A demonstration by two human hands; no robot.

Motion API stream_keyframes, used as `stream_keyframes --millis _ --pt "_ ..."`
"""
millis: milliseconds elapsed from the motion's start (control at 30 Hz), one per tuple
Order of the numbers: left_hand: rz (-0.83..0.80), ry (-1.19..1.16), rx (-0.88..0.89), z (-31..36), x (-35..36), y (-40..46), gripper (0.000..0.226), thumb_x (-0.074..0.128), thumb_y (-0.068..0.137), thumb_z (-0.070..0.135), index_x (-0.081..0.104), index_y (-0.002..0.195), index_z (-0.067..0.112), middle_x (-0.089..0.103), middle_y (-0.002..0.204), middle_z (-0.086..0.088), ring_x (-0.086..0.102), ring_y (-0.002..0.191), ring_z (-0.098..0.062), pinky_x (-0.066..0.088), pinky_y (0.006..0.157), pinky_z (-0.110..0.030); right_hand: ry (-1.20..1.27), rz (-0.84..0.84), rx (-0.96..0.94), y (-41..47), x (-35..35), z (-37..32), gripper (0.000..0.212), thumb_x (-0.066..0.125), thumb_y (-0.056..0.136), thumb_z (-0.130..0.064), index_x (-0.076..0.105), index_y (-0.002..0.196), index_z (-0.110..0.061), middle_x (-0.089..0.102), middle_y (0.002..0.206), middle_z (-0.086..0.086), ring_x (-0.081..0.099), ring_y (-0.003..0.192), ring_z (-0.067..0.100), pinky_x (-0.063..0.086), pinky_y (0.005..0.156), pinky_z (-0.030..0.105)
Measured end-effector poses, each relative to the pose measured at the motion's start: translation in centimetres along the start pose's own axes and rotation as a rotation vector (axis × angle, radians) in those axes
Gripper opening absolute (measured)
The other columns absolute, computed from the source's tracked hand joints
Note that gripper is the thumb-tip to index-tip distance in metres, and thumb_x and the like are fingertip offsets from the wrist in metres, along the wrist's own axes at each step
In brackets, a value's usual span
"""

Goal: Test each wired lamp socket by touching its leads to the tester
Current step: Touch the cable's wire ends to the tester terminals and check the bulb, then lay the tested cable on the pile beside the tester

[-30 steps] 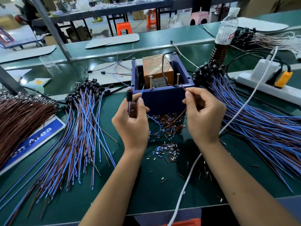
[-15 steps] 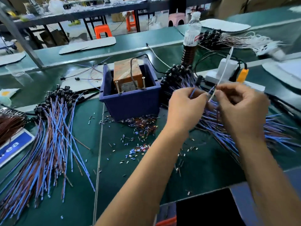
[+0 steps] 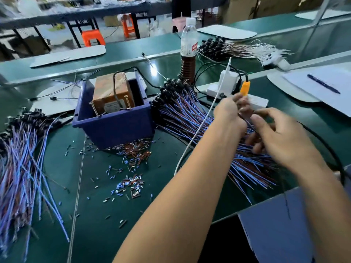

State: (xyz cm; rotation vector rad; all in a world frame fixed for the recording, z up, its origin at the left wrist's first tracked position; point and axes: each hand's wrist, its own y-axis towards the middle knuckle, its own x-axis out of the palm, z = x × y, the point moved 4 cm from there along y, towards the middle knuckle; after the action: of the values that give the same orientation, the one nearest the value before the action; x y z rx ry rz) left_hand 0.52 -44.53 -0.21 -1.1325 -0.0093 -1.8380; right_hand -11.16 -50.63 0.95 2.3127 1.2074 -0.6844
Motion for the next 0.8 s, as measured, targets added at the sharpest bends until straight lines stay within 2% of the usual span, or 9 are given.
stream_keyframes --millis 100,167,233,300,400,500,567,700,800 --pt "0.039 -0.061 0.005 2.3 -0.6 0.8 0.03 0.031 0.11 0.004 0.049 0.085 0.006 0.041 0.073 -0.004 0.037 0.05 -0.006 0.031 0.037 -0.013 -0.136 0.043 -0.098 0.3 -0.7 -0.9 0.024 0.06 0.103 -0.033 0.07 0.082 -0.03 0.069 0.059 -0.009 0.061 0.052 0.003 0.04 0.057 0.025" --pt "0.067 0.028 0.054 3.7 -1.4 0.6 0.029 0.035 0.11 0.008 0.058 0.093 0.005 0.045 0.075 -0.004 0.038 0.059 -0.008 0.035 0.049 -0.015 -0.197 0.07 -0.118 0.5 -1.4 -1.7 0.023 0.064 0.1 -0.034 0.072 0.079 -0.029 0.066 0.058 -0.009 0.059 0.056 -0.003 0.034 0.054 0.021" --pt "0.147 0.194 0.157 5.3 -2.7 0.6 0.032 0.038 0.112 0.02 0.066 0.102 0.008 0.051 0.079 -0.004 0.042 0.061 -0.009 0.037 0.052 -0.018 -0.235 0.035 -0.116 0.8 -1.9 -1.9 0.02 0.067 0.098 -0.036 0.073 0.079 -0.03 0.067 0.06 -0.011 0.06 0.06 -0.005 0.035 0.055 0.021" --pt "0.279 0.463 0.333 7.4 -4.1 0.5 0.037 0.041 0.112 0.03 0.07 0.098 0.01 0.054 0.079 -0.005 0.046 0.06 -0.013 0.041 0.05 -0.024 -0.254 0.002 -0.117 1.4 -1.9 -1.8 0.021 0.068 0.098 -0.034 0.071 0.077 -0.03 0.069 0.06 -0.014 0.062 0.06 -0.004 0.037 0.055 0.022" --pt "0.557 1.106 0.671 10.6 -5.6 -0.2 0.04 0.048 0.108 0.038 0.066 0.085 0.011 0.064 0.079 -0.006 0.059 0.07 -0.024 0.046 0.063 -0.034 -0.263 0.056 -0.132 2.2 -0.5 -1.9 0.018 0.073 0.096 -0.03 0.072 0.078 -0.026 0.069 0.058 -0.011 0.064 0.056 0.002 0.041 0.057 0.02" --pt "0.751 1.479 0.85 12.0 -6.5 -1.3 0.042 0.045 0.108 0.043 0.062 0.083 0.014 0.063 0.081 -0.007 0.06 0.075 -0.031 0.038 0.065 -0.035 -0.366 0.096 -0.194 2.6 2.5 -2.1 0.011 0.078 0.093 -0.031 0.079 0.086 -0.022 0.074 0.077 -0.003 0.065 0.07 0.017 0.048 0.069 0.026" --pt "0.767 1.573 0.856 12.2 -6.9 -1.5 0.046 0.044 0.108 0.045 0.061 0.081 0.012 0.062 0.08 -0.008 0.064 0.08 -0.034 0.039 0.065 -0.034 -0.409 0.085 -0.203 2.7 4.3 -2.0 0.012 0.08 0.09 -0.033 0.081 0.086 -0.021 0.075 0.084 0.002 0.065 0.077 0.023 0.052 0.075 0.033" --pt "0.723 1.619 0.8 11.6 -7.9 -2.4 0.057 0.044 0.106 0.05 0.071 0.085 0.005 0.07 0.081 -0.012 0.069 0.076 -0.035 0.058 0.066 -0.037 -0.359 0.084 -0.153 3.1 5.5 -1.8 0.011 0.083 0.086 -0.031 0.079 0.081 -0.022 0.074 0.079 0.0 0.067 0.076 0.022 0.056 0.076 0.034" --pt "0.594 1.557 0.81 10.7 -8.6 -4.0 0.051 0.049 0.104 0.045 0.067 0.073 0.009 0.066 0.069 -0.008 0.065 0.065 -0.031 0.052 0.058 -0.033 -0.33 0.119 -0.166 2.8 5.5 -2.7 0.008 0.084 0.085 -0.026 0.078 0.083 -0.022 0.074 0.08 -0.002 0.067 0.075 0.02 0.057 0.076 0.035"
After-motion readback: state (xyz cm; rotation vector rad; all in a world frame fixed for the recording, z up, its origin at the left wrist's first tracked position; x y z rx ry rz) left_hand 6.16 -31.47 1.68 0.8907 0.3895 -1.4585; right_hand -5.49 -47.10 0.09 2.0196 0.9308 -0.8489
